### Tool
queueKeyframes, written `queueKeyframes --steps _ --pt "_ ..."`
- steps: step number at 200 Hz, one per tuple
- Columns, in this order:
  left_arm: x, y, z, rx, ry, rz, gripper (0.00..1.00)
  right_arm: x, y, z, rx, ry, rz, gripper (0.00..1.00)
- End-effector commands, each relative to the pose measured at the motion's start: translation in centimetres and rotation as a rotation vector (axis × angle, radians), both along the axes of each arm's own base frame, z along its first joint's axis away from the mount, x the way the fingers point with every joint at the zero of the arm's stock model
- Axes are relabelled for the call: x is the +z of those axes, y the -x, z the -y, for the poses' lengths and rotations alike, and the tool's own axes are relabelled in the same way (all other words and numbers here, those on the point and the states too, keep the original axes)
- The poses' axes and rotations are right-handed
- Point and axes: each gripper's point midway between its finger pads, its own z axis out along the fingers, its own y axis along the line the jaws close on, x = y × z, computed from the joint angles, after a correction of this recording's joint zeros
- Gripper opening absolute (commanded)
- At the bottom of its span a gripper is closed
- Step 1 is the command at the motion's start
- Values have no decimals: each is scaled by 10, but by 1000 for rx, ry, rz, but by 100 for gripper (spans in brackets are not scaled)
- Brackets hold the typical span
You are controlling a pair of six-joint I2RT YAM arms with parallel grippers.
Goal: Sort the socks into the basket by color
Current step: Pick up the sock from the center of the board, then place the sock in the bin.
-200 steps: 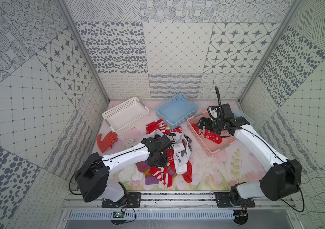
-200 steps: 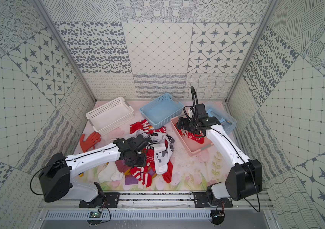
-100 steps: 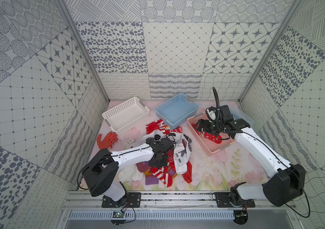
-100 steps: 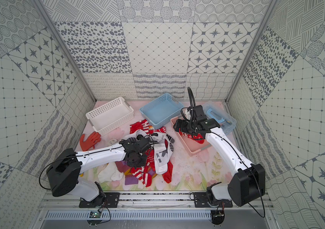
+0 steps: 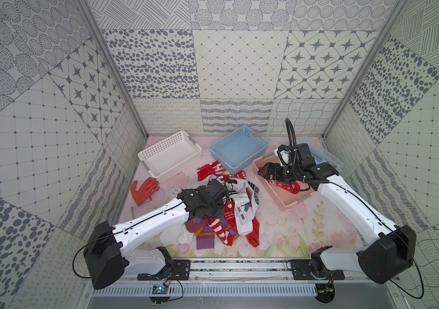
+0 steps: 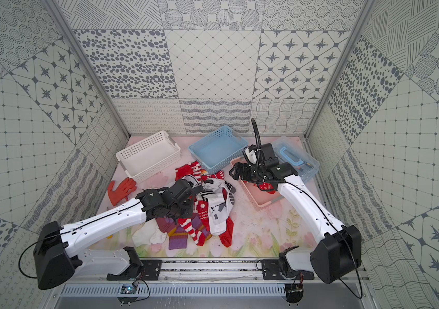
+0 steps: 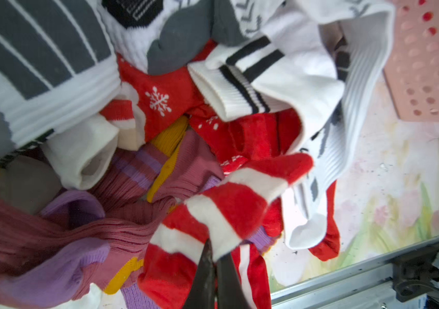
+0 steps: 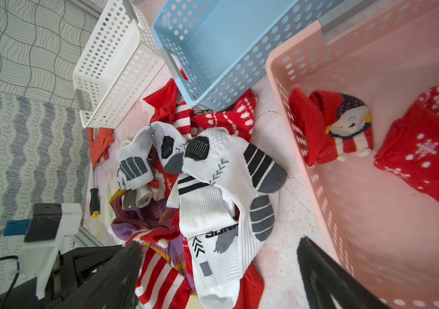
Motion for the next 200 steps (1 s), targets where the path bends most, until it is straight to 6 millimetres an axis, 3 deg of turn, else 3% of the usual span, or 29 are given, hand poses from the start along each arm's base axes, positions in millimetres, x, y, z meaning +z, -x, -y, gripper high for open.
queueKeyframes --steps 1,37,79,131,178,200 --pt "36 -6 5 -22 42 77 0 15 10 -21 96 -80 52 93" --pt "75 -20 15 2 122 150 0 20 35 -48 229 -141 64 92" --pt "104 -36 27 29 205 181 0 22 62 -82 361 -181 90 90" --pt "122 -53 39 57 281 205 0 28 84 -114 475 -214 148 90" --pt "136 -61 56 36 326 218 0 25 87 -139 522 -206 186 89" --pt "141 -63 61 28 346 219 0 20 86 -149 537 -198 185 84"
